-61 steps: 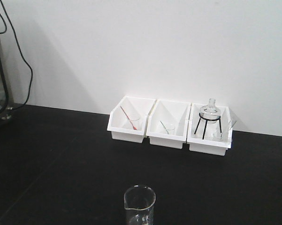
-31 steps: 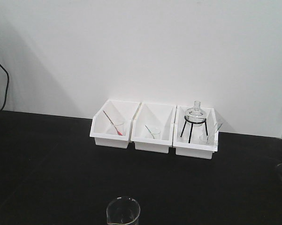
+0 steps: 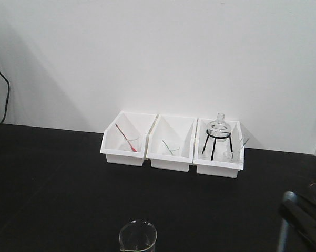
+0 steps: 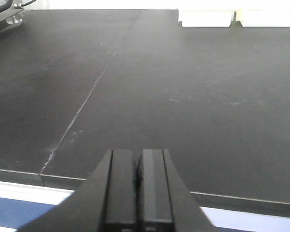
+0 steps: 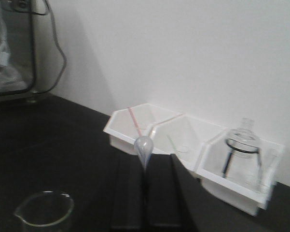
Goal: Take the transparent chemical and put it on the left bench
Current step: 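Lower the held dropper into the empty glass beaker with the right gripper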
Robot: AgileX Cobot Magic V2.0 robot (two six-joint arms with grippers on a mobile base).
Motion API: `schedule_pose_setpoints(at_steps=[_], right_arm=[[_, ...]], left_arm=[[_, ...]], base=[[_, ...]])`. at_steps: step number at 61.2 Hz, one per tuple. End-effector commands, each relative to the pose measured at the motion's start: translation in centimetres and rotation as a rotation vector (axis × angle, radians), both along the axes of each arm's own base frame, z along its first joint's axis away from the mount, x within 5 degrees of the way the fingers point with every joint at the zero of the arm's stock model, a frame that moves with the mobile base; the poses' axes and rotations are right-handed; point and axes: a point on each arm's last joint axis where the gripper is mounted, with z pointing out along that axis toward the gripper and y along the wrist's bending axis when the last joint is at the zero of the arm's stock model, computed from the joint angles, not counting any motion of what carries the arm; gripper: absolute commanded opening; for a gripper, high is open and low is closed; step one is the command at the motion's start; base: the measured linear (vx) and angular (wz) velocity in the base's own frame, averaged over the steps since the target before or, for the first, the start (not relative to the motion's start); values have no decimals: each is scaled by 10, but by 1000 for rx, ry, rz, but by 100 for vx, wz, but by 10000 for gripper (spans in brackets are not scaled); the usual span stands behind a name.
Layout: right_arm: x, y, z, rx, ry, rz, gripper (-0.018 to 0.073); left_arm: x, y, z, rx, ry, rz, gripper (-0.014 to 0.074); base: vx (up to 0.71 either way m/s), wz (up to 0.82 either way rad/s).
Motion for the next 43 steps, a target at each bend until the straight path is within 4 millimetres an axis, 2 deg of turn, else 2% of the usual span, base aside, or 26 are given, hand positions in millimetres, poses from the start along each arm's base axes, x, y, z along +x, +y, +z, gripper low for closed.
schedule_pose_setpoints(at_steps=[1,10,16,27,32,43], right_arm=[[21,24,24,46,-52,131,-4],[55,71,31,-23,-61,264,-3],[77,98,35,-9,-53,310,-3],[113,144,29,-14,-34,383,-3],[127,157,21,-31,-30,393,-3],[151,170,-7,-53,30,388,13]], left_arm=[[-1,0,3,-14,-81,-1,-4],[-1,0,3,-14,-81,-1,-4],[-1,0,3,-14,-81,-1,-4],[-1,0,3,-14,-81,-1,-4],[-1,0,3,-14,-81,-1,-4],[-1,0,3,-14,-81,-1,-4]], base=[[0,0],[0,0],[0,0],[0,0],[0,0],[0,0]])
